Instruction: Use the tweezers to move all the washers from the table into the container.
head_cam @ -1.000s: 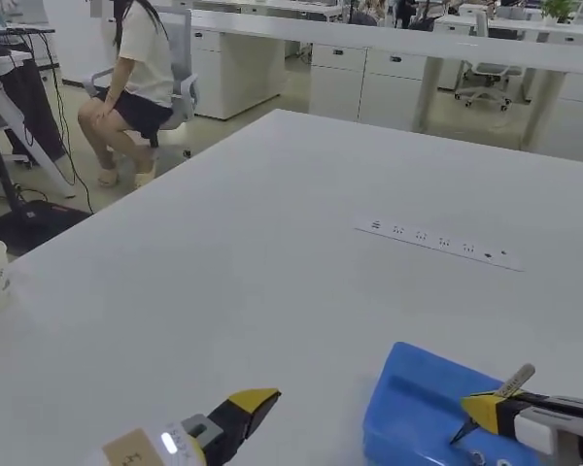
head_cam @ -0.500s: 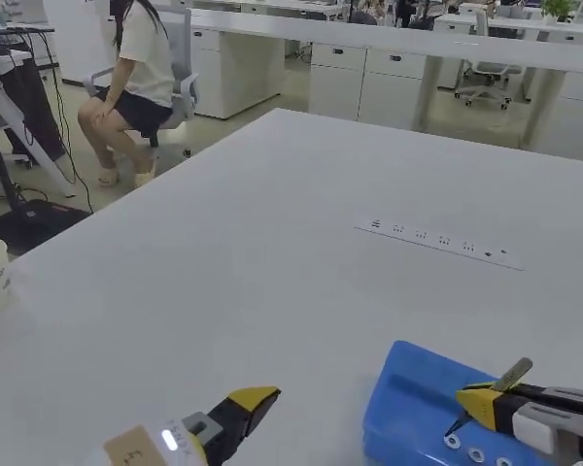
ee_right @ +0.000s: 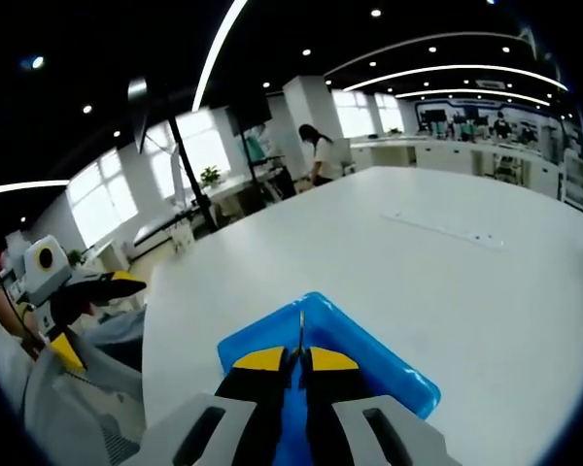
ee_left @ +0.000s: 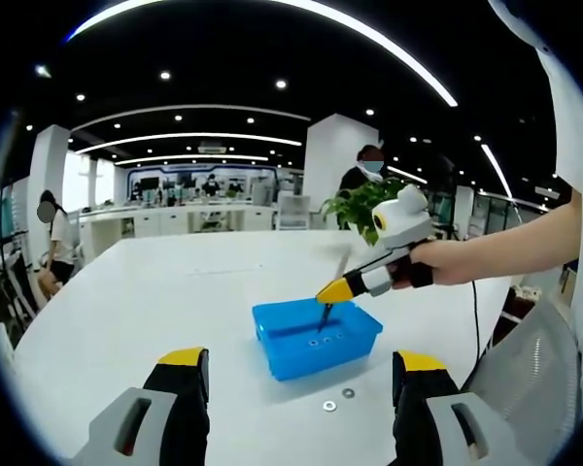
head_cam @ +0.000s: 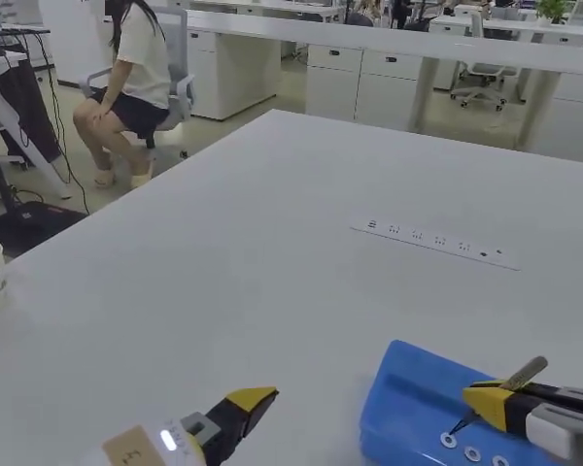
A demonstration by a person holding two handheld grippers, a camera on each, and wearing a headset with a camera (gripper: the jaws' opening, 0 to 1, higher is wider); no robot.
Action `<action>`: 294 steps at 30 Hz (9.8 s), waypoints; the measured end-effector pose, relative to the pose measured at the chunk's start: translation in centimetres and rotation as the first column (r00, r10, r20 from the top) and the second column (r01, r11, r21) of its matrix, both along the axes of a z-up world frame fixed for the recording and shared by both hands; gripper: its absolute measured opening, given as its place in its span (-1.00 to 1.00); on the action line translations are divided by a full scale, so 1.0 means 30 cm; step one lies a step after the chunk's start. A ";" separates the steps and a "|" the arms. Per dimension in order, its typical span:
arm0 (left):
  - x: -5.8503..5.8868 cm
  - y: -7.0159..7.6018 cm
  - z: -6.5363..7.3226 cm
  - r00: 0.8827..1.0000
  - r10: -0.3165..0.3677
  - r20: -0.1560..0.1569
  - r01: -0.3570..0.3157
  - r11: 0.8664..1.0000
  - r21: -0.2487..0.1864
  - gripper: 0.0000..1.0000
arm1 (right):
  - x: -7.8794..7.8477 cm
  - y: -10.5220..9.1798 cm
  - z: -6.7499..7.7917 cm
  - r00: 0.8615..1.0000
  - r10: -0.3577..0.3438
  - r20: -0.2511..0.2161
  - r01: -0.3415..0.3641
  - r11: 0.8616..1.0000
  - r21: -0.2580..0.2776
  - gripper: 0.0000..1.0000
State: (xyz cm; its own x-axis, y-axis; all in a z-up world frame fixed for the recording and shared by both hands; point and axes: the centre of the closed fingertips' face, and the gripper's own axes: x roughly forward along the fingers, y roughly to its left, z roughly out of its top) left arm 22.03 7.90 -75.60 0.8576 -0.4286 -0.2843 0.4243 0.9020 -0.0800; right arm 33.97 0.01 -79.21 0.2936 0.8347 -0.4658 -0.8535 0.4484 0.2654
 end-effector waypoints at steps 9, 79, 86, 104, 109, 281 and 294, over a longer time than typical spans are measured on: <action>-0.001 -0.003 -0.002 1.000 -0.003 -0.002 0.003 1.000 0.004 0.55 | -0.034 -0.009 0.038 1.000 -0.004 -0.006 0.005 0.999 0.035 -0.93; -0.007 -0.008 -0.019 1.000 -0.017 -0.025 0.018 1.000 0.023 0.53 | -0.304 0.040 -0.147 0.971 0.232 -0.060 -0.237 0.965 -0.108 -0.92; -0.005 -0.005 -0.018 1.000 -0.014 -0.022 0.015 1.000 0.024 0.52 | -0.362 0.056 -0.150 0.939 0.341 0.052 -0.328 0.928 -0.175 -0.90; -0.010 -0.009 -0.003 1.000 -0.021 0.000 0.021 1.000 0.019 0.50 | -0.364 0.014 -0.171 0.973 0.214 0.083 -0.197 0.964 -0.177 -0.93; -0.014 -0.023 -0.001 0.999 -0.039 0.004 0.039 0.999 0.021 0.51 | -0.364 0.005 -0.173 0.977 0.195 0.087 -0.177 0.966 -0.187 -0.93; -0.027 -0.029 0.015 0.998 -0.054 0.016 0.054 0.999 0.008 0.46 | -0.328 0.136 -0.170 0.935 0.297 -0.195 -0.332 0.925 -0.184 -0.93; -0.026 -0.027 0.014 0.998 -0.054 0.018 0.054 0.998 0.009 0.45 | -0.393 0.176 -0.170 0.846 0.532 0.030 -0.499 0.811 -0.304 -0.93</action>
State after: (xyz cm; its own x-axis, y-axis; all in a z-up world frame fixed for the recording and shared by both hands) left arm 21.24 7.09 -75.19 0.8383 -0.4723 -0.2725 0.4739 0.8782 -0.0642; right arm 22.18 5.31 -84.31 -0.0816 0.7205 -0.6886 -0.9955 -0.0258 0.0910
